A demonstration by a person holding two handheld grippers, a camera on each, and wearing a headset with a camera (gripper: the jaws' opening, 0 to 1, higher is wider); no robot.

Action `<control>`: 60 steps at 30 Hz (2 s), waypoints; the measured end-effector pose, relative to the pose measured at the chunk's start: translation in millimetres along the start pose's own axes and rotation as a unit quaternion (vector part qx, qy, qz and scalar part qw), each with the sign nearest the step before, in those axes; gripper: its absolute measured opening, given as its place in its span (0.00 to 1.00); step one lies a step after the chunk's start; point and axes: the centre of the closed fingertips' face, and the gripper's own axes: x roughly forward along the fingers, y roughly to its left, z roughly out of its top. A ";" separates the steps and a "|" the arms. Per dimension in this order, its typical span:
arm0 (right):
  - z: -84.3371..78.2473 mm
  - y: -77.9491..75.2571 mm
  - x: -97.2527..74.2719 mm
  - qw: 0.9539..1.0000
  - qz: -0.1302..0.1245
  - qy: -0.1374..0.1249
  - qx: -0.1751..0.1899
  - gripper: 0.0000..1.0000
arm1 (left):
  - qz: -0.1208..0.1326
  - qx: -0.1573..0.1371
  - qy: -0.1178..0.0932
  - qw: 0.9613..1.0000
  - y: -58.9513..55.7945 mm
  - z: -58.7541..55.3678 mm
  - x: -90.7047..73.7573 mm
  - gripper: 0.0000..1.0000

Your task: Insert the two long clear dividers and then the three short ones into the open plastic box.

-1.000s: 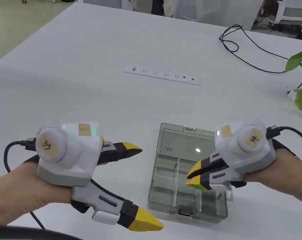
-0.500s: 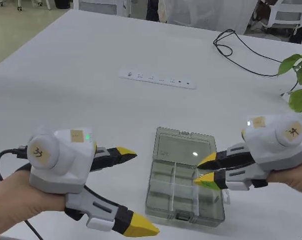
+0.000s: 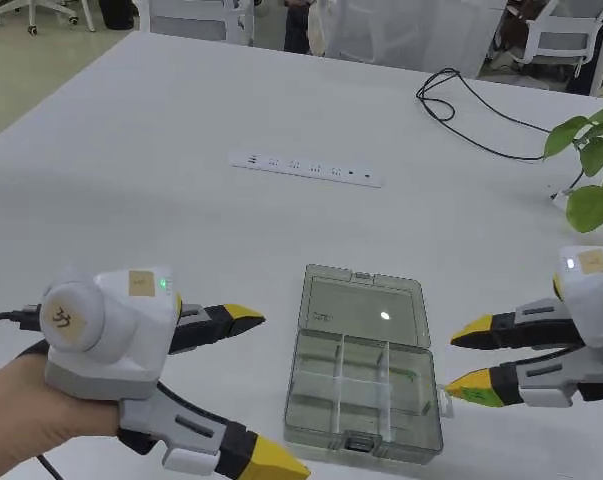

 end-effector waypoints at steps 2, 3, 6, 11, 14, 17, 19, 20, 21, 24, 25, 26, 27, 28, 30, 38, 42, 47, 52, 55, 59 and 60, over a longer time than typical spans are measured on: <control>-8.2 0.9 -5.5 1.000 -0.004 0.009 0.003 0.40 | 0.000 0.000 0.000 1.000 0.3 0.0 -0.3 1.00; -11.6 1.1 -7.8 1.000 -0.006 0.012 0.003 0.40 | 0.000 -0.001 0.001 1.000 0.5 -0.1 -0.3 1.00; -24.4 2.0 -15.1 1.000 -0.009 0.023 0.008 0.42 | 0.000 0.000 0.002 1.000 0.6 -0.8 -0.4 1.00; -49.3 3.5 -26.1 0.999 -0.008 0.048 0.013 0.45 | 0.000 -0.001 0.002 1.000 0.4 -0.6 -0.3 1.00; -66.5 1.8 -31.6 0.998 -0.010 0.068 0.010 0.47 | -0.001 -0.001 0.003 1.000 0.3 -0.5 -0.4 1.00; -83.8 0.4 -36.2 0.996 -0.008 0.088 0.012 0.50 | -0.001 -0.001 0.003 1.000 0.5 -0.1 -0.6 1.00; -93.5 0.5 -37.6 0.995 -0.005 0.102 0.004 0.51 | 0.000 -0.001 0.004 1.000 0.8 -0.3 -0.6 1.00; -96.7 0.7 -37.9 0.994 -0.003 0.106 0.004 0.51 | 0.000 -0.001 0.005 1.000 0.9 -0.3 -0.6 1.00; -101.8 0.5 -38.4 0.993 -0.003 0.114 0.002 0.52 | 0.000 -0.002 0.005 1.000 1.0 -0.2 -0.5 1.00; -112.3 -0.4 -38.5 0.991 0.001 0.132 -0.006 0.53 | 0.000 -0.001 0.005 1.000 1.0 0.1 -0.6 1.00; -116.8 -1.2 -38.1 0.990 0.002 0.138 -0.008 0.53 | 0.000 -0.002 0.005 1.000 1.3 0.2 -0.6 1.00; -120.6 -1.8 -37.9 0.989 0.002 0.145 -0.011 0.53 | 0.001 -0.002 0.006 1.000 1.6 -0.1 -0.7 1.00; -127.7 -2.9 -38.5 0.987 0.004 0.160 -0.018 0.53 | 0.001 -0.002 0.006 1.000 1.6 -0.3 -0.8 1.00; -132.2 -3.0 -38.5 0.985 0.007 0.170 -0.025 0.53 | 0.000 -0.002 0.006 1.000 1.6 -0.3 -0.8 1.00; -141.3 -3.7 -37.5 0.981 0.011 0.188 -0.040 0.52 | 0.001 -0.002 0.007 1.000 1.9 -0.8 -1.1 1.00; -165.8 -8.4 -31.3 0.968 0.020 0.235 -0.080 0.48 | 0.003 -0.005 0.009 1.000 2.9 -1.7 -2.5 1.00; -172.8 -11.4 -29.9 0.964 0.021 0.249 -0.092 0.47 | 0.003 -0.006 0.010 1.000 3.5 -2.2 -2.7 1.00; -177.3 -13.1 -27.8 0.962 0.023 0.256 -0.091 0.46 | 0.002 -0.006 0.010 1.000 3.6 -1.8 -2.4 1.00; -177.0 -14.8 -28.0 0.959 0.020 0.262 -0.105 0.42 | 0.003 -0.007 0.010 1.000 4.4 -2.2 -2.5 1.00; -181.4 -18.2 -28.3 0.959 0.021 0.263 -0.107 0.41 | 0.004 -0.008 0.010 1.000 5.4 -2.5 -2.8 1.00; -183.6 -20.3 -29.7 0.958 0.020 0.265 -0.106 0.35 | 0.003 -0.007 0.011 1.000 5.1 -2.8 -2.7 1.00; -184.4 -21.2 -29.9 0.959 0.019 0.264 -0.105 0.34 | 0.003 -0.007 0.011 1.000 5.1 -2.8 -2.7 1.00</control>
